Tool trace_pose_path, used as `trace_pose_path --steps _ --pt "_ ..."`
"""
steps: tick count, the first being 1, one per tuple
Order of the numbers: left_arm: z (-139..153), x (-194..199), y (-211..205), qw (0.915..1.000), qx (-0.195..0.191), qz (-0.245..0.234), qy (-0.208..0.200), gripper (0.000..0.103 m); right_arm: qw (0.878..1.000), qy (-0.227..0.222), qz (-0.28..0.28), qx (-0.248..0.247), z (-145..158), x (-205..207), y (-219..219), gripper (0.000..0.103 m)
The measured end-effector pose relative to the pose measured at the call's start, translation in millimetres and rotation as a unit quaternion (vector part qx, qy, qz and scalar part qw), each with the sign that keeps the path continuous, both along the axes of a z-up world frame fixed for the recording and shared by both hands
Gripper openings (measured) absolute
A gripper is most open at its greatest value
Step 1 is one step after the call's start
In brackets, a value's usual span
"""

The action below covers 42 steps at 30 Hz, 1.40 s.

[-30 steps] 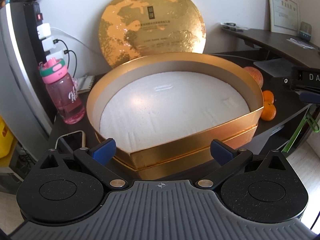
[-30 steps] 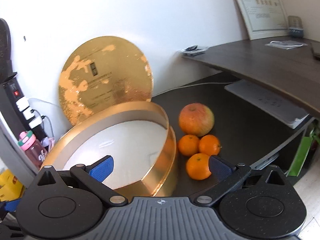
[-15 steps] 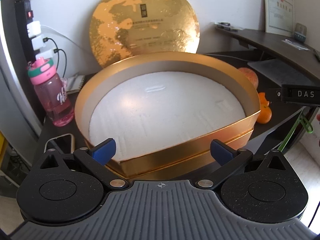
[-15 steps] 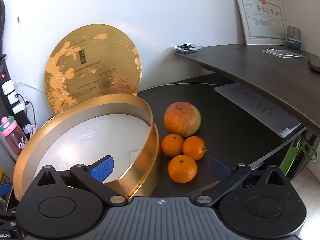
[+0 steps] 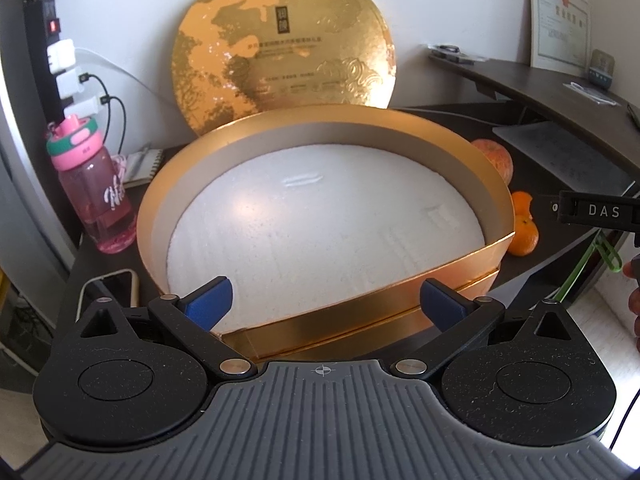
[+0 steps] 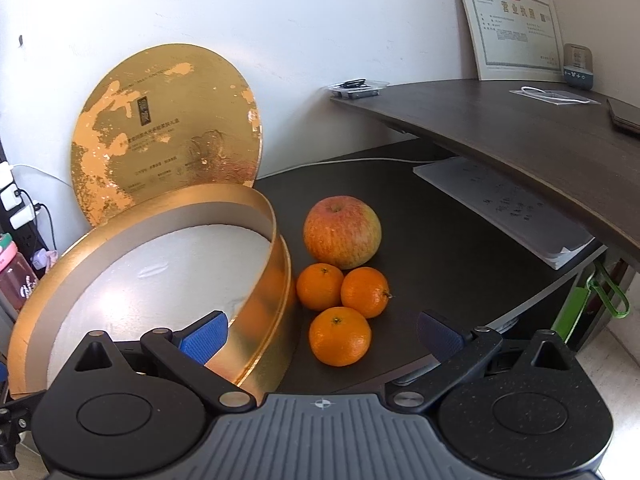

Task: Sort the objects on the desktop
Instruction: 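Move the right tool toward the mandarin oranges beside the gold box, then close the right gripper on the nearest mandarin orange and lift it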

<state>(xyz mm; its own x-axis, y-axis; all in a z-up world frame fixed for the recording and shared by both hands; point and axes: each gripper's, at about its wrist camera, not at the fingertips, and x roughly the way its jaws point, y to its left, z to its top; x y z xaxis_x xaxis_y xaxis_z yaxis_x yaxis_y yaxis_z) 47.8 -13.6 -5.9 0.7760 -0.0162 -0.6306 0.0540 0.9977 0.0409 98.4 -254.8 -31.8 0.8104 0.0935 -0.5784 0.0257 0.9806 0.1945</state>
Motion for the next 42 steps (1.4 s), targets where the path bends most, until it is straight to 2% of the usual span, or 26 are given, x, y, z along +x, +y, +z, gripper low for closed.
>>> trace_pose_path --steps 7,12,17,19,27,34,36,42 --pt "0 4 -4 1.0000 0.000 -0.005 -0.001 0.102 1.000 -0.004 0.001 -0.021 -3 3 -3 0.103" --pt "1 8 -6 1.0000 -0.002 -0.006 -0.003 0.102 0.999 -0.001 0.001 -0.043 -11 7 -7 0.097" --pt "0 12 -11 0.9999 0.001 -0.010 -0.003 0.102 0.998 0.012 0.020 -0.053 -24 15 -8 0.083" --pt "0 14 -12 0.9999 0.003 -0.011 -0.002 0.102 0.998 0.018 0.030 -0.054 -29 19 -6 0.072" --pt "-4 21 -11 1.0000 0.006 0.001 0.008 0.103 0.996 0.036 0.054 -0.058 -43 36 2 0.070" --pt "-7 23 -7 0.9999 0.006 0.004 0.012 0.103 0.994 0.054 0.058 -0.072 -53 49 6 0.057" --pt "-7 24 -6 0.9999 0.005 0.004 0.013 0.103 0.994 0.056 0.058 -0.073 -54 50 8 0.048" --pt "-9 20 -2 0.9999 0.003 0.003 0.016 0.103 0.994 0.056 0.047 -0.085 -52 47 10 0.048"
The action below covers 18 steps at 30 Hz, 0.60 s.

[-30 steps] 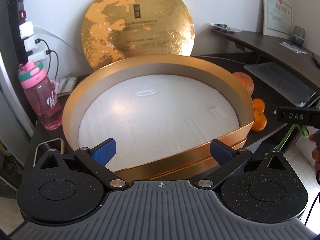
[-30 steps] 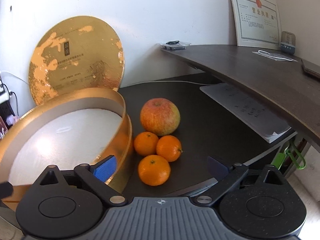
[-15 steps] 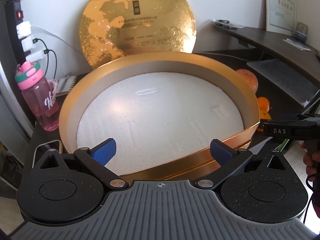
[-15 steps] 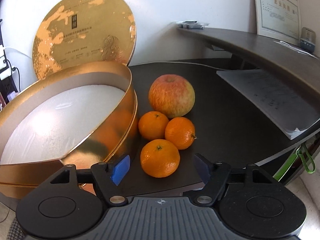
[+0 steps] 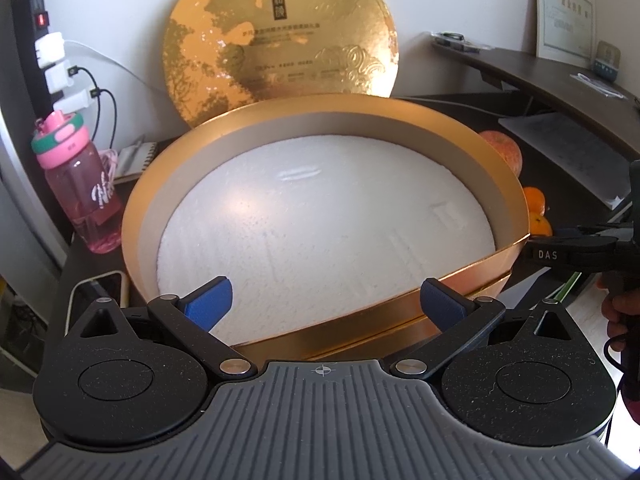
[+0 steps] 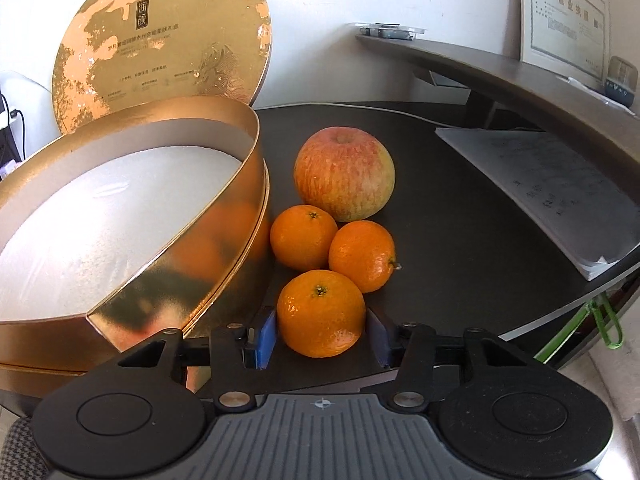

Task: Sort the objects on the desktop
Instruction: 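Close the right gripper on the nearest mandarin orange and lift it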

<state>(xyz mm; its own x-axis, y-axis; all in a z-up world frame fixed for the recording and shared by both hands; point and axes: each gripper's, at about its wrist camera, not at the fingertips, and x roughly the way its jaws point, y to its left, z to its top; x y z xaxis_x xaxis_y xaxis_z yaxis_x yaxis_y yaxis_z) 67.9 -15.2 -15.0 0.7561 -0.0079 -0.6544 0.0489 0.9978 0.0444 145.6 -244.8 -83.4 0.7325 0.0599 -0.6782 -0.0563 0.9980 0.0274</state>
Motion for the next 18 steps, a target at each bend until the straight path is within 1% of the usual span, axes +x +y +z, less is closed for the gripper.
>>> trace_pose_path --steps 4,8,11,15,18 --pt "1 -7 5 1.0000 -0.005 -0.002 -0.005 0.103 1.000 -0.013 -0.013 -0.004 13 -11 -1 0.048" --pt "3 -17 11 0.9999 -0.006 -0.003 -0.014 0.103 0.999 -0.039 -0.024 -0.009 36 -23 0 0.048" --pt "6 -25 19 0.9997 -0.008 0.000 -0.025 0.103 0.998 -0.065 -0.023 -0.014 56 -32 7 0.048" --pt "10 -33 35 0.9991 -0.019 0.011 -0.037 0.103 0.996 -0.091 0.005 -0.013 80 -39 29 0.048" --pt "11 -39 49 0.9984 -0.023 0.025 -0.045 0.103 0.995 -0.095 0.043 -0.004 92 -38 54 0.048"
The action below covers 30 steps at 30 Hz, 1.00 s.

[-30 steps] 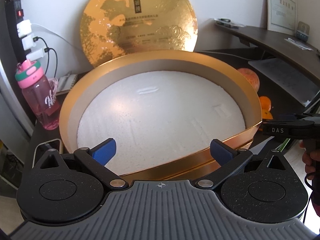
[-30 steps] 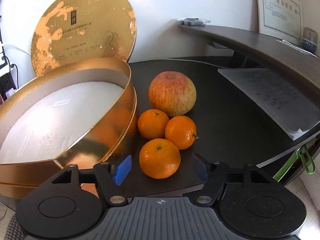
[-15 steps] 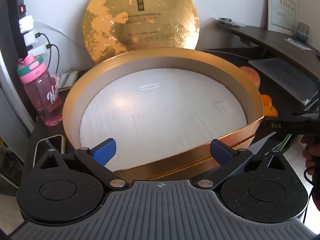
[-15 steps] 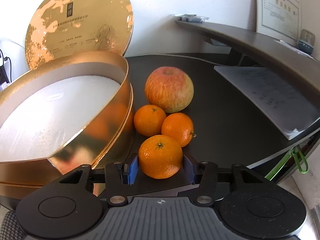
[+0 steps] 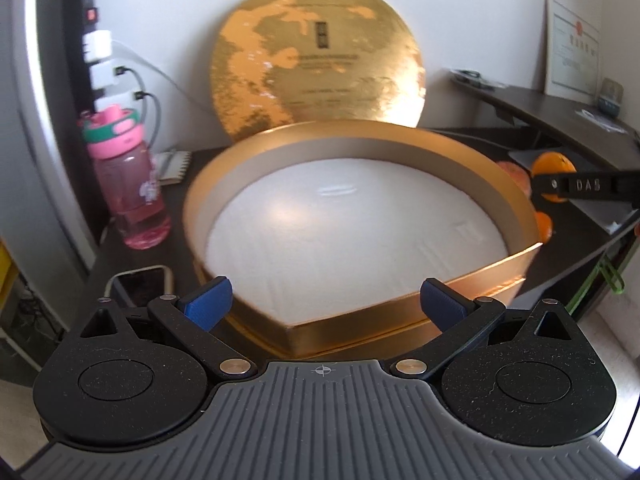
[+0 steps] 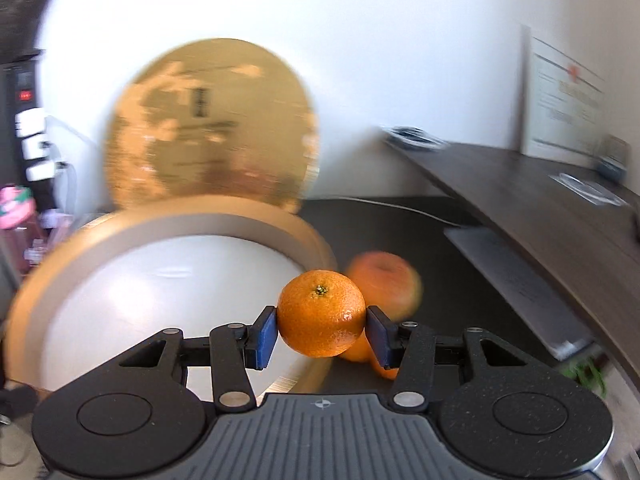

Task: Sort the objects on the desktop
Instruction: 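Close the right gripper on the nearest mandarin orange and lift it, then carry the mandarin over the white foam and open the right gripper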

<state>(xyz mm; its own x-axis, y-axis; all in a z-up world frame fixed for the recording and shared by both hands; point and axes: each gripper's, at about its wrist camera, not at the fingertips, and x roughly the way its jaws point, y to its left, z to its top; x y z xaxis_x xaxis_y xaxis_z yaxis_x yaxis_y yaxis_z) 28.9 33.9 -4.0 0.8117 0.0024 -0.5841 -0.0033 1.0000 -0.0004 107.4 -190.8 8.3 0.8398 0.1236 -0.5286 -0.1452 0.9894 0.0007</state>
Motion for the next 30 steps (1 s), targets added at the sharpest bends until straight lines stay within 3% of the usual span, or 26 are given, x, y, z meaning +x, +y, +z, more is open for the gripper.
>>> trace_pose_path --steps 7,13,20,27,30 --pt "-10 -9 33 0.9994 0.002 0.035 0.004 0.103 0.994 0.024 0.105 -0.008 1 25 80 0.048" --pt "-20 -12 47 0.9990 0.006 0.043 0.013 0.103 0.981 0.089 0.169 -0.040 -17 54 149 0.048" --pt "-28 -10 56 0.9990 -0.005 0.040 0.021 0.103 0.968 0.163 0.180 -0.069 -50 79 188 0.048" --pt "-31 -8 57 0.9992 -0.013 0.030 0.024 0.103 0.965 0.182 0.169 -0.082 -56 86 187 0.049" --pt "-30 -9 55 0.9993 -0.014 0.026 0.023 0.103 0.967 0.175 0.164 -0.080 -51 84 184 0.060"
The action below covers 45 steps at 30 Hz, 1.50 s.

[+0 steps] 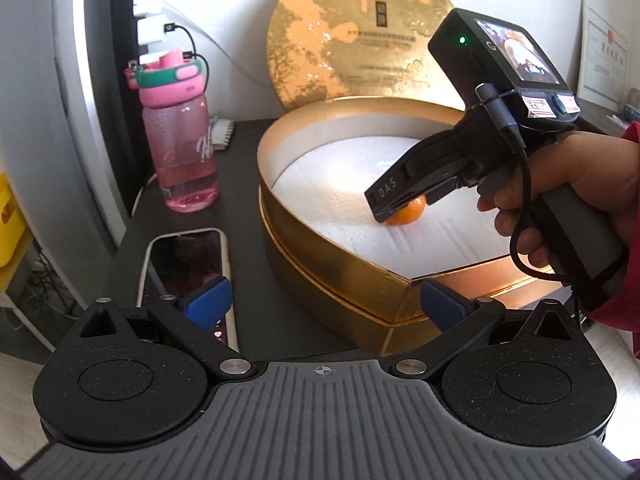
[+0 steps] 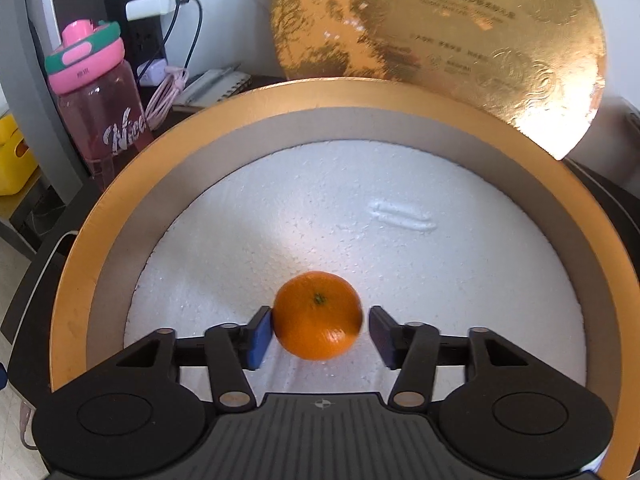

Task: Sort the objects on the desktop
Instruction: 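Carry the mandarin over the white foam and open the right gripper, then withdraw the right tool and reach toward the remaining mandarins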

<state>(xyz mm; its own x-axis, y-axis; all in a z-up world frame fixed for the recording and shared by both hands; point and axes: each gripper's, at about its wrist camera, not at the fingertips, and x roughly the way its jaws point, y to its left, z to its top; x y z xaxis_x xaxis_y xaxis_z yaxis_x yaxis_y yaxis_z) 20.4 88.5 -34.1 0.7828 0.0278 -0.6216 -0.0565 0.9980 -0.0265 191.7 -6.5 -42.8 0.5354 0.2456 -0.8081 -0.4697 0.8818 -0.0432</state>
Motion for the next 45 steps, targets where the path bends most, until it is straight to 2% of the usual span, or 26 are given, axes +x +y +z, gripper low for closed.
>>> trace_pose_path --steps 1,4,10,15,19,31,45 --pt "0 0 -1 1.0000 0.000 -0.002 0.000 0.103 1.000 -0.004 -0.002 0.002 3 -1 -2 0.067" --pt "3 -2 -6 1.0000 0.001 -0.007 -0.002 0.103 1.000 -0.015 -0.008 0.013 10 -5 -9 0.077" --pt "10 -8 -16 0.9999 0.008 -0.013 -0.008 0.103 0.997 -0.044 -0.029 0.060 33 -32 -48 0.079" --pt "15 -13 -23 0.9998 0.013 -0.013 -0.011 0.103 0.989 -0.073 -0.054 0.117 55 -62 -86 0.081" --pt "18 -15 -29 0.9997 0.014 -0.017 -0.013 0.103 0.983 -0.091 -0.069 0.141 66 -79 -106 0.083" --pt "24 -22 -37 0.9992 0.019 -0.028 -0.021 0.103 0.978 -0.093 -0.106 0.151 58 -94 -127 0.084" --pt "27 -20 -43 0.9990 0.025 -0.030 -0.021 0.103 0.975 -0.099 -0.121 0.160 55 -97 -143 0.086"
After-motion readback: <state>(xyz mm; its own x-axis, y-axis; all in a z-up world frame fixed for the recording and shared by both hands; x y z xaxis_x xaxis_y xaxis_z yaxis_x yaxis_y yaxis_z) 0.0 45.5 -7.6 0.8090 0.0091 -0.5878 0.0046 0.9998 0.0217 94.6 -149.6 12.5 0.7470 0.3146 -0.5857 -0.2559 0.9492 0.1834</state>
